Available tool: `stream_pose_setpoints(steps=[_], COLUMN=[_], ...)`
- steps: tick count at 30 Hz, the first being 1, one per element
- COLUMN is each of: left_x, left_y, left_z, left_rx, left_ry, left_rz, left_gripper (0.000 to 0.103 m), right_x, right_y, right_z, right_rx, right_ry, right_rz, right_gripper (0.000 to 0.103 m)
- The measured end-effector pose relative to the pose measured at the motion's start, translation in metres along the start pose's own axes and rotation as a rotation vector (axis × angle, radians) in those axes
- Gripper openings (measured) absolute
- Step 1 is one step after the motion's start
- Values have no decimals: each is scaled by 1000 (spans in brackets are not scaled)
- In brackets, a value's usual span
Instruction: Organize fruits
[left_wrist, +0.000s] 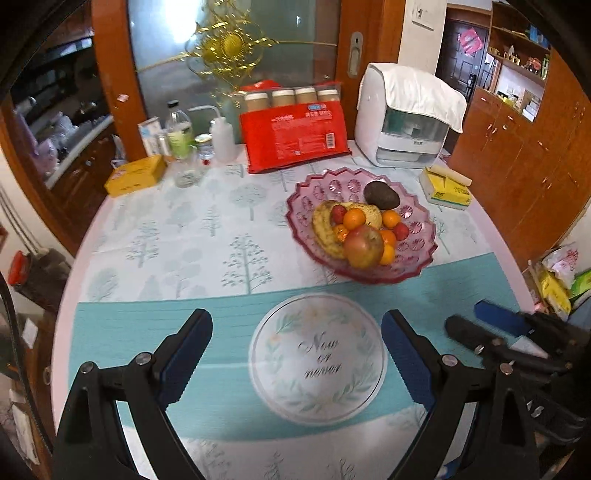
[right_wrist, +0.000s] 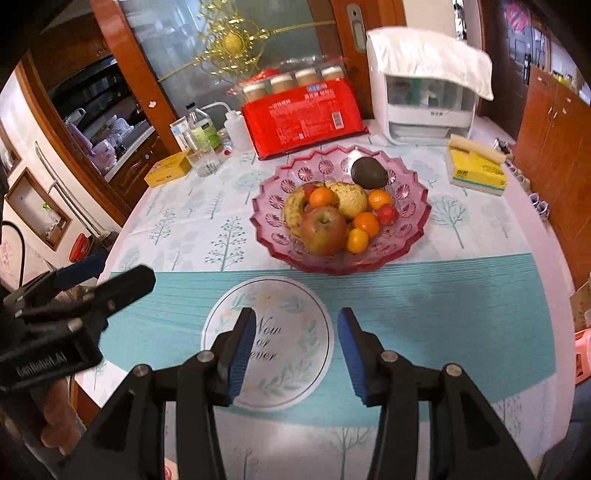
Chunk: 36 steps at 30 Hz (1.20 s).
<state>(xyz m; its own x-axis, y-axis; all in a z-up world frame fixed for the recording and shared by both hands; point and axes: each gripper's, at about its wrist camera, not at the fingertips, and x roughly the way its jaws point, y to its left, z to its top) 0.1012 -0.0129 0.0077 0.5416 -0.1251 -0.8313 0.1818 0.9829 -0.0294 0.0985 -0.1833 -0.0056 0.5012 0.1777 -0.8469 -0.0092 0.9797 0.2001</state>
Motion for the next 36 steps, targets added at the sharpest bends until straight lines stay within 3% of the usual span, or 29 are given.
stream_pose_setpoints(steps=[7, 16, 36], left_x=[-33, -42, -35], left_y=[11, 15, 14], left_z=[-29, -46, -47], left_rx=[-58, -98, -113], left_ry=[-13, 6, 33], left_rz=[42, 57, 81], left_gripper=[92, 92, 92], right_x=[-36, -49, -48], right_y=[15, 26, 29], right_z=[-19, -25, -28], right_rx=[35, 19, 12], right_ry=[-58, -88, -83], right_rz=[-54, -70, -46], right_gripper=[60, 60, 61])
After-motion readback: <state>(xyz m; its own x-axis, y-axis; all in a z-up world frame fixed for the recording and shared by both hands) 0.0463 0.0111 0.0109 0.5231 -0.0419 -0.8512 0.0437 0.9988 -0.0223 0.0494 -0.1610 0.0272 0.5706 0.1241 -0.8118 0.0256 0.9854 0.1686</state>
